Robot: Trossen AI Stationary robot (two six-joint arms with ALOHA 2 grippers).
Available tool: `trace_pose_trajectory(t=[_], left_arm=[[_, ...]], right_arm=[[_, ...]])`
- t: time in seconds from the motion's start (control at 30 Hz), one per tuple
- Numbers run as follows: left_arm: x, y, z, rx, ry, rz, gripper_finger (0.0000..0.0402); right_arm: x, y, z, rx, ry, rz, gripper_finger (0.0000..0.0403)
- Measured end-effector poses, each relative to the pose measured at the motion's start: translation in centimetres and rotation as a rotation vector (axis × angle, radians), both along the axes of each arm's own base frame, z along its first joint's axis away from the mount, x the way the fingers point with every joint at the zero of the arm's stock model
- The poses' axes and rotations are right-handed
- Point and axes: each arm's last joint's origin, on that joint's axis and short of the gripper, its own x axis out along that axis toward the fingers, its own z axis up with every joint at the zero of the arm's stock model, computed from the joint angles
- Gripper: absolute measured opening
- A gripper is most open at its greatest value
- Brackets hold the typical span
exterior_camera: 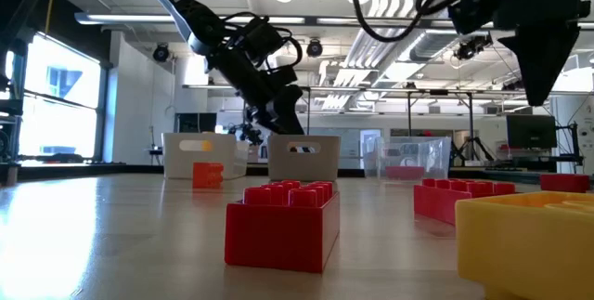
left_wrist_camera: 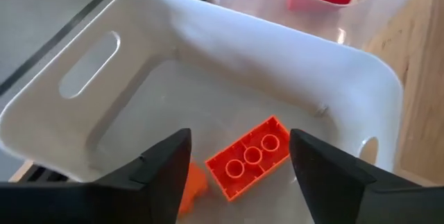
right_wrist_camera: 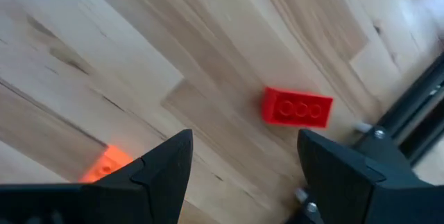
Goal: Sort & place blocks by color
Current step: Put the red game piece into the transparent bin
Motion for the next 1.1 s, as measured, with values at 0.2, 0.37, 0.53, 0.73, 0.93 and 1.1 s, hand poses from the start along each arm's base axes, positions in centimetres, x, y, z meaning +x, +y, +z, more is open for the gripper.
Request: trace_pose_trajectory(t=[0.2,0.37,0.53,0.73,0.93,1.1], left_arm=[[-0.8,-0.6,2.3,0.003,-0.012,0.003,0.0236],[-2.0,-2.0,5.1,-0.005,-0.009,-0.016,0.0236],[-3.4,-4.5,7.3,-0.051,0.046,-0.061,0.0236],[-4.6,-7.5,9.0,-0.091,0.104,-0.127,0.0236],[-5.1,-10.3,10.3,-0.113,0.116,-0.214,0.0236],[-5.0,-12.1,11.1,-0.144,0.069,-0.313,0.0236]], right_arm=[[-0.1,-0.8,0.0,0.05,0.093,0.157,0.0247],[0.0,-1.2,0.0,0.081,0.156,0.389,0.0247],[0.1,-1.4,0.0,0.108,0.206,0.602,0.0247],[0.0,-1.4,0.1,0.122,0.258,0.799,0.0247],[0.0,-1.5,0.1,0.097,0.299,0.921,0.0247],[0.0,-1.6,0.1,0.101,0.309,0.959,0.0247]])
